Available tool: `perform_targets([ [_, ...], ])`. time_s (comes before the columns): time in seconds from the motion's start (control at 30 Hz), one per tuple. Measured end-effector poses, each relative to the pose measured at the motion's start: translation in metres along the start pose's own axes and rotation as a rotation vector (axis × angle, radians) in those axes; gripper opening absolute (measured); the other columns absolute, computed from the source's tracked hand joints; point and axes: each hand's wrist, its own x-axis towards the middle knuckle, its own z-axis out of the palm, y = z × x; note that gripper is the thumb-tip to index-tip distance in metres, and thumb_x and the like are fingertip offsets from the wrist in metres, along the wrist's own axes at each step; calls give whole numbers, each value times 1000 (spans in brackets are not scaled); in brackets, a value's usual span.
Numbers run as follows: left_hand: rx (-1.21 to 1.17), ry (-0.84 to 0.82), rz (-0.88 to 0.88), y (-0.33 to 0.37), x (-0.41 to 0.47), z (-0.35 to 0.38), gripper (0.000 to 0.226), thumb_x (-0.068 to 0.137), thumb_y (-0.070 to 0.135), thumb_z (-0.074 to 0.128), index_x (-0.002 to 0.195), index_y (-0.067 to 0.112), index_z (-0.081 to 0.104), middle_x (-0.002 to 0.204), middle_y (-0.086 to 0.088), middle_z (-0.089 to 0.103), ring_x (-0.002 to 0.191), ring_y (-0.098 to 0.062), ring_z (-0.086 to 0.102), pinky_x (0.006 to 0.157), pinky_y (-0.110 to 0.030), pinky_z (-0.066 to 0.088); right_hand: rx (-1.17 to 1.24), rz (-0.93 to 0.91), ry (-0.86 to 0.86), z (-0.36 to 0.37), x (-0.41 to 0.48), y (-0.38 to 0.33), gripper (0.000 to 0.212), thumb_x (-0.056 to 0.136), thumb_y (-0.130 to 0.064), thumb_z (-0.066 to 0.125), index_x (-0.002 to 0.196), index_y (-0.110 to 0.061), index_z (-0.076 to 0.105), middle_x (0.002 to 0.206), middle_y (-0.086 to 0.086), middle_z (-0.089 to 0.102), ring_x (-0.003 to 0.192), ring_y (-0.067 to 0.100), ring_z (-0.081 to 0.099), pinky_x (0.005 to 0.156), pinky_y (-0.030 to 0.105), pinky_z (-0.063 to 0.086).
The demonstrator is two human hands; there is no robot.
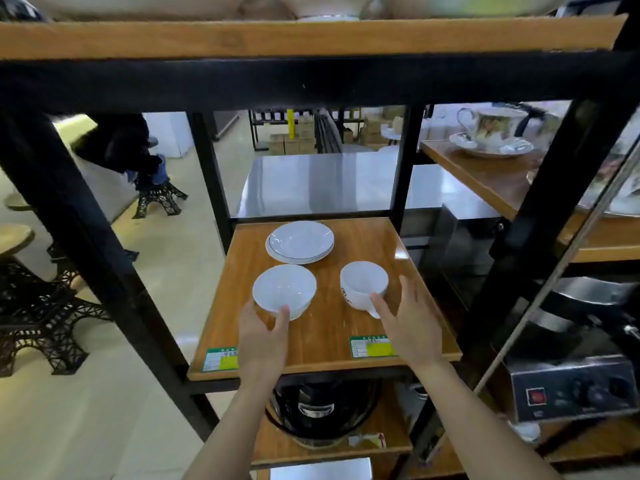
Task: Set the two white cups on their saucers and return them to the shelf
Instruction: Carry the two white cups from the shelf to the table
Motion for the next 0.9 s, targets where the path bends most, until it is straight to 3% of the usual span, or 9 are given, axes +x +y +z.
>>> perform_targets([
  [0.1,-143,-30,-161,4,4,3,37,89,37,55,114,11,45,103,-4,55,98,-24,53,80,-36,42,197,148,-127,4,4,2,40,89,-51,46,104,-15,57,96,0,60,90,17,58,70,23,40],
  [0.2,-365,-122,-405,8,6,1,28,91,32,55,104,8,50,89,-5,59,83,-24,60,72,-40,52,427,252,-247,4,8,0,33,90,-44,49,69,-18,51,65,-1,48,61,13,48,56,24,35],
  [0.3,-513,-200,-508,11,6,-3,25,95,26,50,87,3,54,92,-13,61,88,-28,63,68,-38,55,600,450,-400,-2,14,-8,30,93,-37,47,88,-10,59,79,6,58,66,17,55,51,24,42],
  [0.4,-534,-231,-522,14,7,-6,18,97,21,46,98,4,46,97,-16,61,91,-28,63,82,-41,53,775,618,-512,-6,15,-15,34,94,-34,50,101,-2,57,99,16,63,85,24,66,61,28,54],
  [0.53,-532,-229,-526,19,6,-12,28,98,19,44,75,5,47,108,-16,60,89,-23,64,104,-42,44,923,636,-445,-5,6,-24,28,96,-30,47,110,-6,47,105,15,57,96,24,63,77,30,55],
  [0.67,-561,-245,-505,18,-9,-25,25,98,21,41,75,13,46,123,-5,54,95,-19,66,114,-47,28,929,649,-324,-8,-18,-25,25,97,-33,42,109,-11,45,103,15,58,87,23,64,71,29,55],
  [0.73,-519,-275,-470,18,-23,-32,26,98,23,38,75,15,46,111,2,58,99,-18,66,117,-48,18,987,662,-239,-14,-37,-22,21,97,-33,42,100,-13,48,93,12,59,77,22,63,73,31,55],
  [0.83,-467,-274,-423,18,-47,-39,29,98,21,39,71,13,45,81,6,55,95,-19,64,115,-44,25,1045,665,-104,-25,-70,-14,25,97,-33,41,78,-20,49,82,8,58,70,21,59,73,33,53],
  [0.9,-455,-321,-378,19,-62,-39,32,97,18,40,67,12,43,78,3,55,95,-21,64,113,-42,30,1057,689,-17,-37,-92,-5,22,97,-33,43,91,-16,55,84,10,58,70,20,58,69,32,53],
])
